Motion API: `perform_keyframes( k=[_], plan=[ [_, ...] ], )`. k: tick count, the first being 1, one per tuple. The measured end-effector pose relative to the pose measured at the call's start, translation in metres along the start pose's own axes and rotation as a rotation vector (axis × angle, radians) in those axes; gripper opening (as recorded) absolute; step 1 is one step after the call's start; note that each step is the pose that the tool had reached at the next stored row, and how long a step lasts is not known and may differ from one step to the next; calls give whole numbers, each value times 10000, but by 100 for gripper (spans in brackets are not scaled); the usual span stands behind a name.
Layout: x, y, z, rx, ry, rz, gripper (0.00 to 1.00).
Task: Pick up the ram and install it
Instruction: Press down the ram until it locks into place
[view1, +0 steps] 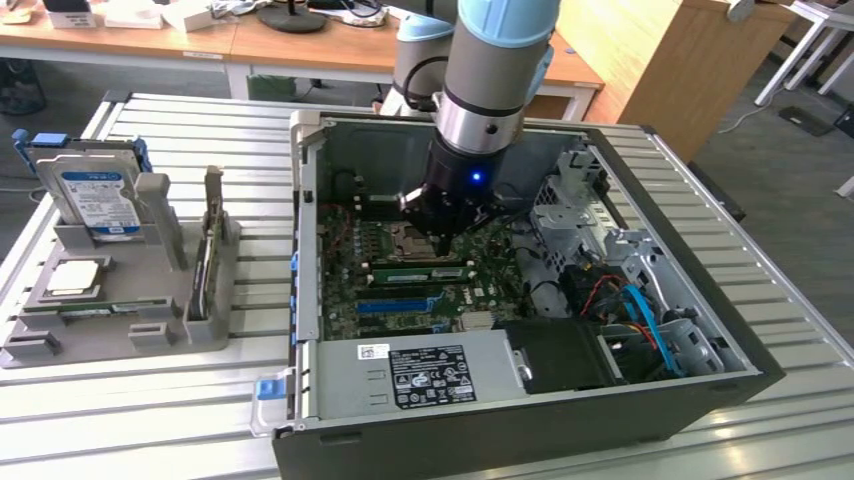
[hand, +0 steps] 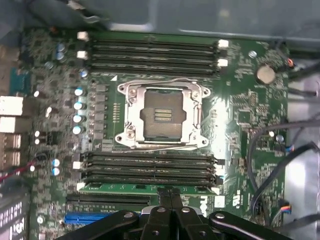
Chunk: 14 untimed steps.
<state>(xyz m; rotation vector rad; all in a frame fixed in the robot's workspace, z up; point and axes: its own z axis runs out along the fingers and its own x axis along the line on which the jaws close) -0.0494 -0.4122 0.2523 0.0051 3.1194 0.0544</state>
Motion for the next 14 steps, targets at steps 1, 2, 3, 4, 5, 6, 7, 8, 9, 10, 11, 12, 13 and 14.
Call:
perform_keyframes(
  k=[1, 2, 3, 4, 5, 6, 7, 8, 9, 10, 11, 12, 13, 14],
  plan=[
    [0, 0, 0, 4, -6, 173, 11],
    [0, 0, 0, 8, -12, 352, 11],
    [0, 0, 0, 11, -17, 508, 11],
    [0, 0, 0, 14, -23, 655, 11],
    [0, 0, 0, 17, -27, 768, 11],
    [0, 0, 0, 18, -27, 804, 11],
    [0, 0, 0, 18, -28, 804, 11],
    [0, 0, 0, 18, -28, 805, 11],
    [0, 0, 0, 18, -28, 805, 11],
    [0, 0, 0, 19, -28, 805, 11],
    [0, 1, 0, 24, -29, 806, 11],
    [0, 1, -1, 39, -30, 806, 11],
    [0, 1, -4, 55, -27, 805, 11],
    [0, 1, -7, 66, -27, 805, 11]
  ],
)
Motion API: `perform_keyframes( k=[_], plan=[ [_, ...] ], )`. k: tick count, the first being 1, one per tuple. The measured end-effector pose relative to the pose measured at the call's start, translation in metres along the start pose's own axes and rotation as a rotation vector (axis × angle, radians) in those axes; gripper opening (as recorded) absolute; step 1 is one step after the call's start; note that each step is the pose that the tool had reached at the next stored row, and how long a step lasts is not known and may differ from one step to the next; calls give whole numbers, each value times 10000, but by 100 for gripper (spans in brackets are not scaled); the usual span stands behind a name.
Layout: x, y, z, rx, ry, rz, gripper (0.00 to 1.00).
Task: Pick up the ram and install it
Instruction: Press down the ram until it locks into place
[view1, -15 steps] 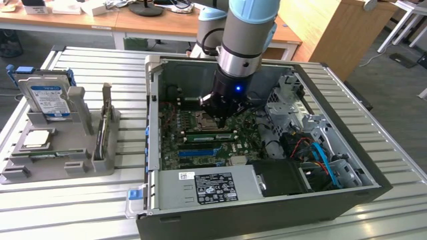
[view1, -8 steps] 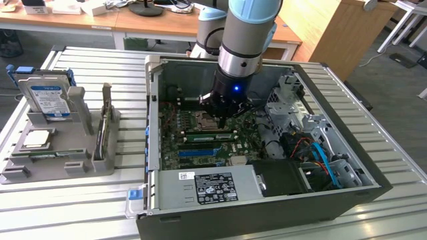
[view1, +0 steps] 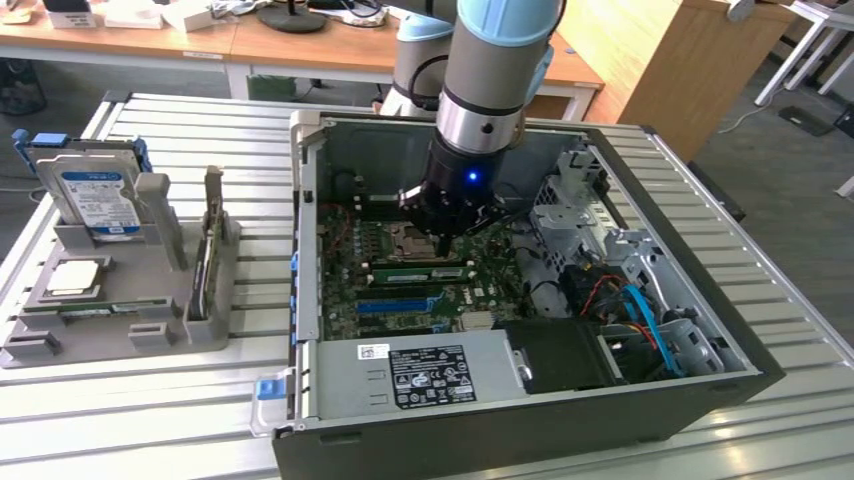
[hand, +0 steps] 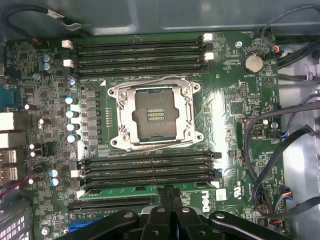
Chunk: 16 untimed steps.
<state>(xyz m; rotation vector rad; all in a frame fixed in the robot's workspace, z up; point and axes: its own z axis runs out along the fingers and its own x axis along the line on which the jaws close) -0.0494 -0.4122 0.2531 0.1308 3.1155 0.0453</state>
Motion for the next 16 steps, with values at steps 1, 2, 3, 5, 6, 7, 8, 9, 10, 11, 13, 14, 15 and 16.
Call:
perform_keyframes(
  k=[1, 2, 3, 5, 6, 7, 8, 9, 10, 11, 13, 14, 15, 16],
  plan=[
    [0, 0, -4, 7, 1, 0, 11],
    [-1, 1, -9, 17, 3, -1, 11],
    [-1, 1, -11, 20, 3, -1, 11],
    [0, 0, -11, 21, 3, -1, 11],
    [0, 0, -12, 21, 3, -1, 11],
    [0, 0, -12, 21, 3, -1, 11],
    [0, 0, -12, 22, 3, -1, 11],
    [0, 0, -12, 22, 4, -1, 11],
    [1, 0, -12, 22, 3, 0, 11],
    [9, 0, -12, 23, 4, 3, 11],
    [40, -4, -14, 23, -3, -1, 11],
    [56, -5, -13, 21, -7, -1, 11],
    [70, -6, -14, 21, -9, -2, 11],
    [86, -7, -14, 21, -11, -2, 11]
  ],
)
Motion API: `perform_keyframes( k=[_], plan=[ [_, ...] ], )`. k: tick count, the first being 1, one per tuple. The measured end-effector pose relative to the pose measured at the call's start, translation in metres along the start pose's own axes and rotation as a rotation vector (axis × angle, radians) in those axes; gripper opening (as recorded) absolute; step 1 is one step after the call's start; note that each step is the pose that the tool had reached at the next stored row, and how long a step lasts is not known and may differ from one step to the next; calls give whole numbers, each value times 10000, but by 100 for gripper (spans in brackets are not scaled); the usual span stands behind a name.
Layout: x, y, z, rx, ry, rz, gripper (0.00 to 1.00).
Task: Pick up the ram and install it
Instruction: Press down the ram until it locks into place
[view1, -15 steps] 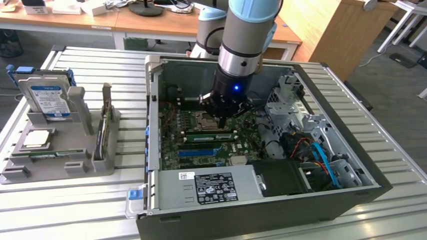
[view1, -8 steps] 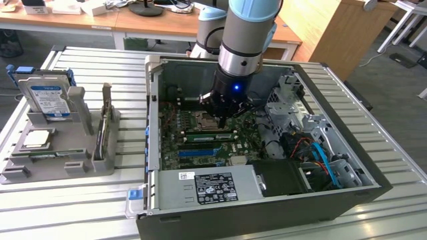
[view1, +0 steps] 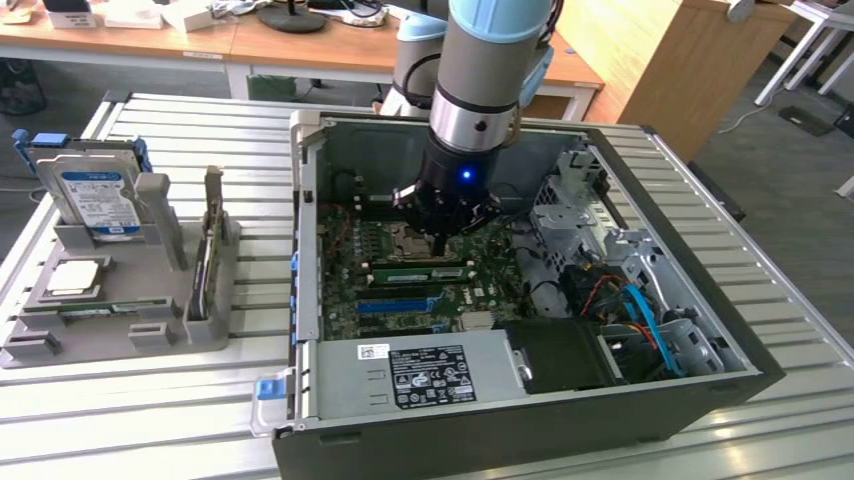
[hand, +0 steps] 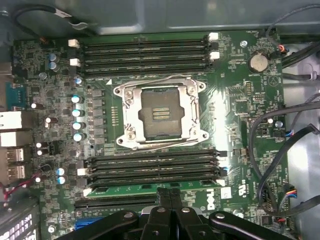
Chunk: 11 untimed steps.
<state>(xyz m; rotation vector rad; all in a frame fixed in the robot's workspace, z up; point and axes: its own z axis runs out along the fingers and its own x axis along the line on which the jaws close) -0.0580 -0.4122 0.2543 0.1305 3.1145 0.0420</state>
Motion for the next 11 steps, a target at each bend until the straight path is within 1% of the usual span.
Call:
perform_keyframes(
  k=[2, 11],
  plan=[
    [17, -1, 0, -1, -3, 1, 11],
    [17, -1, -5, -1, -3, 1, 11]
  ],
)
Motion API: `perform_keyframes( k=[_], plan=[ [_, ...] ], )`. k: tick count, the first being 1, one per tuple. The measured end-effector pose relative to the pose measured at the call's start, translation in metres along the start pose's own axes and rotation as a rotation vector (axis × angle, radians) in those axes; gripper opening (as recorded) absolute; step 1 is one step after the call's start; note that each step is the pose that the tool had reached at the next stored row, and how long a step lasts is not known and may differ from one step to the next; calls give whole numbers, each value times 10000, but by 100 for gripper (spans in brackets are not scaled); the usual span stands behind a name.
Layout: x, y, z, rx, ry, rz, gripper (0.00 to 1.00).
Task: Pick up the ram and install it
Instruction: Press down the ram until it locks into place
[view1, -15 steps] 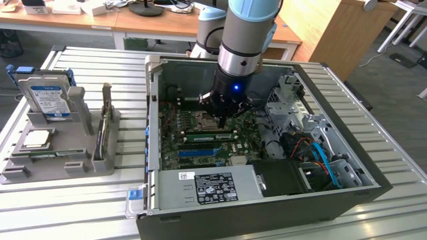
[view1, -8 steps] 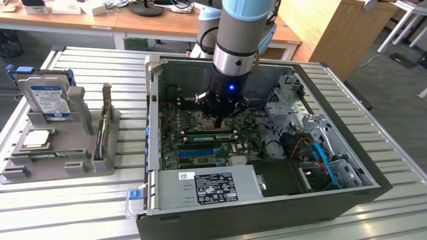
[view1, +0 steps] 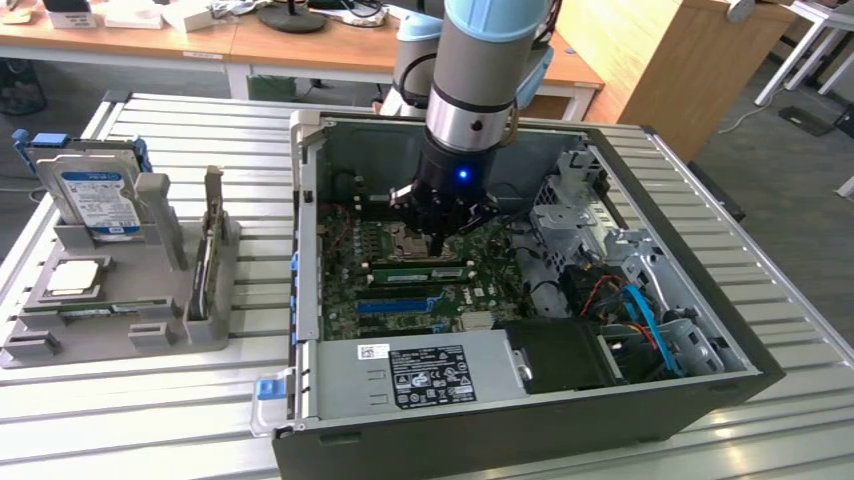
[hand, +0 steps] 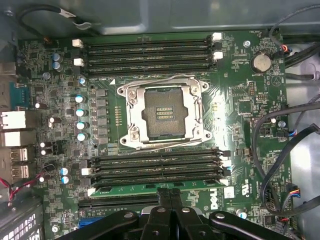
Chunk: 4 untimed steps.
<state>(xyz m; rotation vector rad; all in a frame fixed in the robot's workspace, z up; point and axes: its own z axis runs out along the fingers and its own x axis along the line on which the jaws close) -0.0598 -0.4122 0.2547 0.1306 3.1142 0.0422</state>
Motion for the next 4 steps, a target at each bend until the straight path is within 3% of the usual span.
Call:
perform_keyframes(
  k=[4],
  plan=[
    [0, 0, -1, 1, 0, 0, 11]
  ],
)
